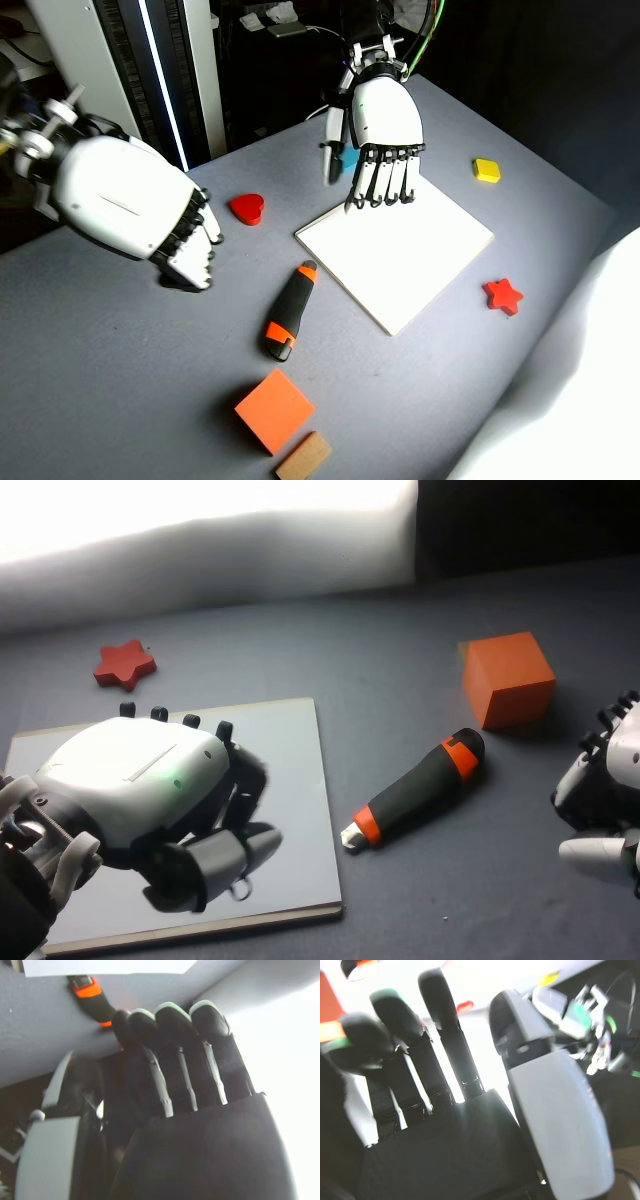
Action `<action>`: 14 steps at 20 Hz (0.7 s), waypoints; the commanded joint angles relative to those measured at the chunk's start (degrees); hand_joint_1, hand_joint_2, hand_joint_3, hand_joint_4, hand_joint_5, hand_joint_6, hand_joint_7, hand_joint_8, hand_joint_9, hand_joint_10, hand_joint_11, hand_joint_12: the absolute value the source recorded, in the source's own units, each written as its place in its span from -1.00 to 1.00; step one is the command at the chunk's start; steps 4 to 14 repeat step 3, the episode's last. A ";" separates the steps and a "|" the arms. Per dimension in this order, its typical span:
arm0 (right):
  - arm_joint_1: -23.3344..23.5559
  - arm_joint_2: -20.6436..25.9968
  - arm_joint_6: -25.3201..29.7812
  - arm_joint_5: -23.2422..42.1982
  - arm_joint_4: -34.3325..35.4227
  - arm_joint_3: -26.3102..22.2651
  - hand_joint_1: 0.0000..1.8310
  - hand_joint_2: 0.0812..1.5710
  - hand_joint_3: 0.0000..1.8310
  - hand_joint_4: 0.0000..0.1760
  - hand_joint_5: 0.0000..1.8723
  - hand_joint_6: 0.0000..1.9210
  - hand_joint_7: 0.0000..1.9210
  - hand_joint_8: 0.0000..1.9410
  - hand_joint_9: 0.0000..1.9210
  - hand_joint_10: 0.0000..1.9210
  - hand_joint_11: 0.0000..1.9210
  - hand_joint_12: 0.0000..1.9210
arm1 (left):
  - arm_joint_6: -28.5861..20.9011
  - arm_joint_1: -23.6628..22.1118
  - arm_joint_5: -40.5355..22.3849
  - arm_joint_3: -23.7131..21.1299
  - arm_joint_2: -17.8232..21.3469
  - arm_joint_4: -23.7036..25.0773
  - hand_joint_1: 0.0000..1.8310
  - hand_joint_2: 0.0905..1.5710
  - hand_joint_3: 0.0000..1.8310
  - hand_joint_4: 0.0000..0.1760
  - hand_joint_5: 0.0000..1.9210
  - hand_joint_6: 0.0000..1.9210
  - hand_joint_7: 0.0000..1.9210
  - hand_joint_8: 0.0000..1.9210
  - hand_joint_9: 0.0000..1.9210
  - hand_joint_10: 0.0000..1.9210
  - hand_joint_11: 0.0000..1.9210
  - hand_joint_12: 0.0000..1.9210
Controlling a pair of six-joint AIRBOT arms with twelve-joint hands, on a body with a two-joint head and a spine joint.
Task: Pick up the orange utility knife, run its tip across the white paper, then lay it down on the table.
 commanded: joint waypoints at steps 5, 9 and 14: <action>-0.36 0.38 0.25 9.25 0.27 -0.27 -0.86 0.92 -0.98 -1.00 0.05 0.79 0.22 0.72 0.15 1.00 0.03 1.00 | -0.33 -0.48 -5.20 0.21 -0.06 2.83 -0.64 0.80 -0.98 -1.00 0.00 0.80 0.04 0.93 0.03 1.00 -0.09 1.00; -0.36 0.38 0.25 9.25 0.27 -0.27 -0.86 0.92 -0.98 -1.00 0.05 0.79 0.22 0.72 0.15 1.00 0.03 1.00 | -0.33 -0.48 -5.20 0.21 -0.06 2.83 -0.64 0.80 -0.98 -1.00 0.00 0.80 0.04 0.93 0.03 1.00 -0.09 1.00; -0.36 0.38 0.25 9.25 0.27 -0.27 -0.86 0.92 -0.98 -1.00 0.05 0.79 0.22 0.72 0.15 1.00 0.03 1.00 | -0.33 -0.48 -5.20 0.21 -0.06 2.83 -0.64 0.80 -0.98 -1.00 0.00 0.80 0.04 0.93 0.03 1.00 -0.09 1.00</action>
